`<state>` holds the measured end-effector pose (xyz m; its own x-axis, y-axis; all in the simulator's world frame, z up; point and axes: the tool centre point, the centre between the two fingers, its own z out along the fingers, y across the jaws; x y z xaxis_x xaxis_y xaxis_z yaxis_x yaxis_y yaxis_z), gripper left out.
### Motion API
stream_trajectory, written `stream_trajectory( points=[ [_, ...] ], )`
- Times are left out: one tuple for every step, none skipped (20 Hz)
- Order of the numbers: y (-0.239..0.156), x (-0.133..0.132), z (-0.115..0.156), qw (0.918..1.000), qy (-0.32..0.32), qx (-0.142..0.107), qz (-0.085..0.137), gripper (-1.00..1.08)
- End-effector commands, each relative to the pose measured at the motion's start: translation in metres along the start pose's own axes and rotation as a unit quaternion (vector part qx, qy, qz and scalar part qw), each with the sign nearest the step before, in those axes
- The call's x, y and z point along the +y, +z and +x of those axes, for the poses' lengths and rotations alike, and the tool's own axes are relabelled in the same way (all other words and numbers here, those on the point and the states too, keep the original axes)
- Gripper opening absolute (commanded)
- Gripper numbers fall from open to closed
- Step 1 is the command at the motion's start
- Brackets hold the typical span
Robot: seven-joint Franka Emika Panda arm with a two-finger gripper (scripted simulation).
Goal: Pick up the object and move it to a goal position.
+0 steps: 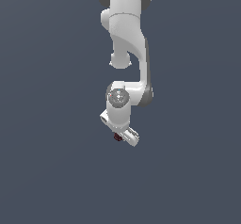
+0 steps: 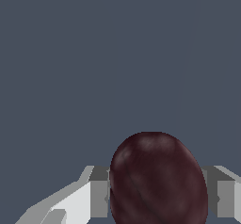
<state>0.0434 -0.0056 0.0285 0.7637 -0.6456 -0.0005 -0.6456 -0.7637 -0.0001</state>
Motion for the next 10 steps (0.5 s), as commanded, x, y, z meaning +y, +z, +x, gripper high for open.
stream_trajectory(
  points=[
    [0.000,0.000,0.000,1.0000,0.000,0.000,0.000,-1.00],
    [0.000,0.000,0.000,1.0000,0.000,0.000,0.000,-1.00],
    [0.000,0.000,0.000,1.0000,0.000,0.000,0.000,-1.00],
    [0.000,0.000,0.000,1.0000,0.000,0.000,0.000,-1.00],
    [-0.001,0.000,0.000,1.0000,0.000,0.000,0.000,-1.00],
    [-0.002,-0.001,-0.001,1.0000,0.000,0.000,0.000,-1.00],
    [-0.004,-0.001,-0.002,1.0000,0.000,0.000,0.000,-1.00],
    [-0.007,-0.002,-0.003,1.0000,0.000,0.000,0.000,-1.00],
    [-0.010,-0.003,-0.004,1.0000,0.000,0.000,0.000,-1.00],
    [-0.014,-0.004,-0.005,1.0000,0.000,0.000,0.000,-1.00]
  ],
)
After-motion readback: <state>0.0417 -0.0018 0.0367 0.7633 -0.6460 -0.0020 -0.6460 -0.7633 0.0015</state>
